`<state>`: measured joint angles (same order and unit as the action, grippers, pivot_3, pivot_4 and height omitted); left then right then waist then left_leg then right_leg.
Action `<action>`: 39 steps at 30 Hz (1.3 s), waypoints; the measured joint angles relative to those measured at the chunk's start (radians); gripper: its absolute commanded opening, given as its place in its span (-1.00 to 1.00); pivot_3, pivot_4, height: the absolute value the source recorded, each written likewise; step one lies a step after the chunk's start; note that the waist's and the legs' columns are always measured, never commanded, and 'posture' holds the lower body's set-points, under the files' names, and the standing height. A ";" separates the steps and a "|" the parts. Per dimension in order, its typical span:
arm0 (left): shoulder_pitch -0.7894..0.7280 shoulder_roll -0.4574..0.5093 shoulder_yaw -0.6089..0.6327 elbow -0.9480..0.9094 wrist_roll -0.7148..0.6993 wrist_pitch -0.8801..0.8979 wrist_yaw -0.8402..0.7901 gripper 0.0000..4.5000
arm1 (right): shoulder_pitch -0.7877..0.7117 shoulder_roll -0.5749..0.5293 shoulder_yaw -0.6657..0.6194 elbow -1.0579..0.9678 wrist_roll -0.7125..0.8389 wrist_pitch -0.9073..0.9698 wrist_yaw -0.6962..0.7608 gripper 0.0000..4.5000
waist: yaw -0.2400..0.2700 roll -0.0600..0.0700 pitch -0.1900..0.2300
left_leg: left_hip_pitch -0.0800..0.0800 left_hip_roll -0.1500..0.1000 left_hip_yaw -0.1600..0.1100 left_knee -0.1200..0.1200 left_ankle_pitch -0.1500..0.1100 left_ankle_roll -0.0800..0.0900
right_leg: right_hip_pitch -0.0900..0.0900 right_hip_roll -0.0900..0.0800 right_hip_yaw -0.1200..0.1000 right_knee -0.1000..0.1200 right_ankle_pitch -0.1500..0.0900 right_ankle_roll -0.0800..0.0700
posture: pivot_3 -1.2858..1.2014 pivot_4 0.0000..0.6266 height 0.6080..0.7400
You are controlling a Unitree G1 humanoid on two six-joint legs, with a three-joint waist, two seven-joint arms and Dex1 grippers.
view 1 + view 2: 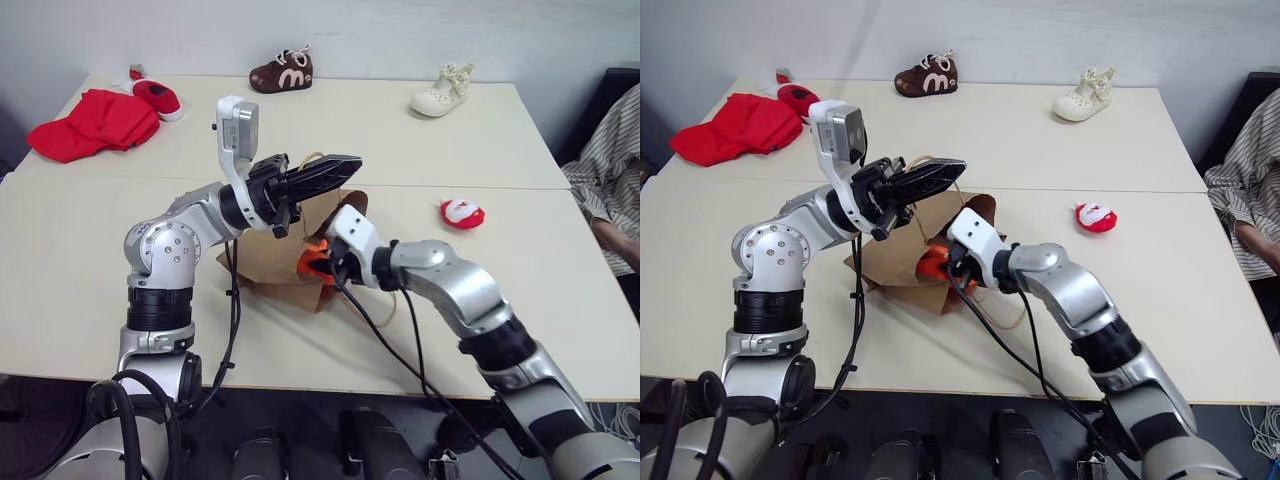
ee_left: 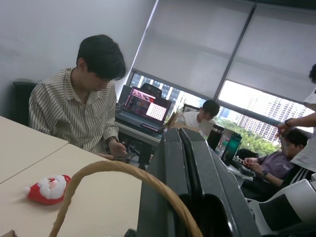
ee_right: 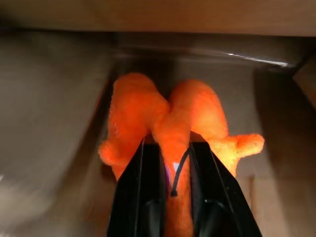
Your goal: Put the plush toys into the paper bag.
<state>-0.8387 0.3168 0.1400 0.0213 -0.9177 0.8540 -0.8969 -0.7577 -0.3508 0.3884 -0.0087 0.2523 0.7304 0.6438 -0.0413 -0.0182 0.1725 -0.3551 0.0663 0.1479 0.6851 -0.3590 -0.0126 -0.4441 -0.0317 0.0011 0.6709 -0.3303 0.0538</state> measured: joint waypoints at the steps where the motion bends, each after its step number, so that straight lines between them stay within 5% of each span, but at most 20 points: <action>1: 0.000 -0.004 0.001 0.000 -0.001 0.000 0.001 -1.00 | -0.018 0.018 0.000 0.037 -0.018 -0.022 -0.004 -0.94 | -0.004 0.000 0.000 | 0.000 0.000 0.000 0.000 0.000 0.000 | 0.000 0.000 0.000 0.000 0.000 0.000 | 0.03 -0.52 1.00; 6: 0.000 -0.016 0.004 0.000 -0.004 0.000 -0.001 -1.00 | -0.048 0.121 -0.002 0.187 -0.046 -0.147 0.018 -0.94 | -0.019 0.000 0.000 | 0.000 0.000 0.000 -0.001 0.000 0.000 | 0.000 0.000 0.000 0.002 0.000 0.000 | 0.03 -0.52 1.00; 13: 0.003 -0.020 0.006 0.000 -0.004 -0.016 -0.003 -1.00 | -0.040 0.149 -0.083 0.238 -0.008 -0.188 0.100 0.15 | -0.020 0.000 0.000 | 0.000 0.000 0.000 -0.001 0.000 0.000 | 0.000 0.000 0.000 0.003 0.000 0.000 | 0.03 -0.52 1.00; 19: 0.023 -0.013 0.017 0.000 -0.003 -0.026 -0.001 -1.00 | 0.042 0.019 -0.168 0.084 0.098 -0.161 0.254 1.00 | -0.015 0.000 0.000 | 0.000 0.000 0.000 -0.001 0.000 0.000 | 0.000 -0.001 -0.001 0.002 0.000 0.000 | 0.03 -0.52 1.00; 24: 0.028 -0.002 0.023 -0.003 -0.003 -0.026 0.000 -1.00 | 0.248 -0.184 -0.335 -0.069 0.229 -0.140 0.400 1.00 | 0.000 -0.001 0.000 | 0.000 -0.001 -0.001 -0.001 0.000 0.000 | 0.001 -0.001 -0.001 -0.001 0.000 0.000 | 0.03 -0.52 1.00; 29: 0.041 0.001 0.025 -0.014 0.000 -0.028 0.006 -1.00 | 0.538 -0.214 -0.598 -0.244 0.340 -0.211 0.386 1.00 | 0.010 -0.001 0.000 | 0.001 -0.001 0.000 -0.001 0.000 0.000 | 0.001 0.001 0.001 0.000 0.000 0.000 | 0.03 -0.52 1.00; 35: 0.065 0.019 0.035 -0.029 0.000 -0.034 0.010 -1.00 | 0.876 -0.205 -0.844 -0.264 0.216 -0.469 0.267 1.00 | 0.014 -0.001 0.000 | 0.002 -0.001 0.001 -0.001 0.000 0.000 | 0.002 0.002 0.004 0.000 0.000 0.000 | 0.03 -0.52 1.00; 39: 0.065 0.028 0.036 -0.035 0.001 -0.037 0.009 -1.00 | 0.962 -0.215 -0.874 -0.202 0.089 -0.571 0.175 1.00 | 0.006 -0.001 0.000 | 0.004 -0.001 0.002 -0.001 0.001 -0.001 | 0.003 0.003 0.006 0.001 0.000 0.000 | 0.03 -0.52 1.00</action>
<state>-0.7742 0.3450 0.1759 -0.0136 -0.9172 0.8175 -0.8879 0.2042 -0.5659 -0.4854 -0.2103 0.3413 0.1590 0.8186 -0.0354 -0.0189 0.1730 -0.3506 0.0653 0.1500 0.6843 -0.3585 -0.0136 -0.4408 -0.0284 0.0067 0.6721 -0.3301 0.0542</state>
